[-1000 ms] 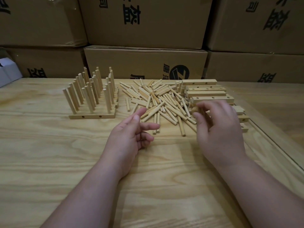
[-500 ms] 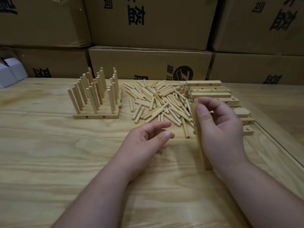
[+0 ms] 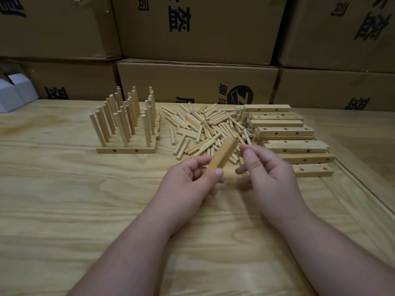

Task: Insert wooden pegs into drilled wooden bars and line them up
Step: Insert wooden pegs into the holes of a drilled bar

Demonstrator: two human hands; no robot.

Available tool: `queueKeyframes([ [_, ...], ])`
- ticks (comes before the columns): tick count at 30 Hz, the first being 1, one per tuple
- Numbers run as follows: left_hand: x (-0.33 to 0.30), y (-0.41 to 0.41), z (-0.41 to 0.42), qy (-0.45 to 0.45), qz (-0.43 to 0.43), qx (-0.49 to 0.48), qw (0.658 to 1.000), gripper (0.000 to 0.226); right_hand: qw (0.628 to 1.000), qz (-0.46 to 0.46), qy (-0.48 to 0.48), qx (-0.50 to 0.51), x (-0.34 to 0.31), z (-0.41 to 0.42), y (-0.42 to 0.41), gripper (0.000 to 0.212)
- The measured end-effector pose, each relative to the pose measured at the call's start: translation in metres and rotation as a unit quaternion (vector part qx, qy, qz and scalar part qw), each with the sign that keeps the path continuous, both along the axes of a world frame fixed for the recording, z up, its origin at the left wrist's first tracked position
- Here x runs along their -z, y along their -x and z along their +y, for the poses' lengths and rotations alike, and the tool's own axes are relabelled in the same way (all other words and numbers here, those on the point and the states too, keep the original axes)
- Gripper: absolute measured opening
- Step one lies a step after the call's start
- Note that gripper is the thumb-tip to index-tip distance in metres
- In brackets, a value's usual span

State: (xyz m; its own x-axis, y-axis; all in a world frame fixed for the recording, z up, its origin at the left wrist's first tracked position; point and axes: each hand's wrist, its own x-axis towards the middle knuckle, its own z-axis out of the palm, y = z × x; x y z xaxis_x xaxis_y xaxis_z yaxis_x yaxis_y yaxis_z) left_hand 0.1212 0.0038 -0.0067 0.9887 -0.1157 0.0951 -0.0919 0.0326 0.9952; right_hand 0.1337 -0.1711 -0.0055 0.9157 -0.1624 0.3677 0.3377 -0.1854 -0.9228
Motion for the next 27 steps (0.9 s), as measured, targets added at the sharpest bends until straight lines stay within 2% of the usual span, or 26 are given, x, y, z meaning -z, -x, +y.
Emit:
queueKeyframes([
  [3, -0.003, -0.003, 0.003, 0.027, 0.013, -0.031, 0.999, 0.013, 0.979, -0.006, 0.19, 0.08, 0.006, -0.008, -0.006, 0.028],
  [7, -0.006, -0.005, 0.008, 0.119, 0.041, -0.05, 0.991, 0.016, 0.931, 0.023, 0.357, 0.074, 0.008, -0.006, -0.005, 0.043],
  [10, -0.005, -0.007, 0.009, 0.15, 0.05, -0.053, 0.986, 0.021, 0.895, 0.045, 0.436, 0.082, 0.01, -0.003, -0.003, 0.03],
  [13, -0.003, -0.008, 0.01, 0.152, 0.063, -0.047, 0.985, 0.03, 0.883, 0.066, 0.451, 0.115, 0.007, -0.002, -0.001, 0.019],
  [17, -0.002, -0.008, 0.011, 0.135, 0.063, -0.058, 0.987, 0.036, 0.877, 0.089, 0.445, 0.157, 0.002, -0.004, 0.0, 0.02],
  [22, -0.003, -0.007, 0.01, 0.114, 0.059, -0.068, 0.989, 0.044, 0.862, 0.121, 0.467, 0.155, 0.0, -0.002, 0.0, 0.018],
  [25, -0.003, -0.006, 0.01, 0.112, 0.054, -0.062, 0.99, 0.044, 0.866, 0.138, 0.454, 0.156, -0.001, -0.003, 0.0, 0.024],
  [27, -0.003, -0.006, 0.01, 0.115, 0.057, -0.058, 0.99, 0.042, 0.862, 0.147, 0.465, 0.139, -0.001, -0.003, 0.001, 0.039],
])
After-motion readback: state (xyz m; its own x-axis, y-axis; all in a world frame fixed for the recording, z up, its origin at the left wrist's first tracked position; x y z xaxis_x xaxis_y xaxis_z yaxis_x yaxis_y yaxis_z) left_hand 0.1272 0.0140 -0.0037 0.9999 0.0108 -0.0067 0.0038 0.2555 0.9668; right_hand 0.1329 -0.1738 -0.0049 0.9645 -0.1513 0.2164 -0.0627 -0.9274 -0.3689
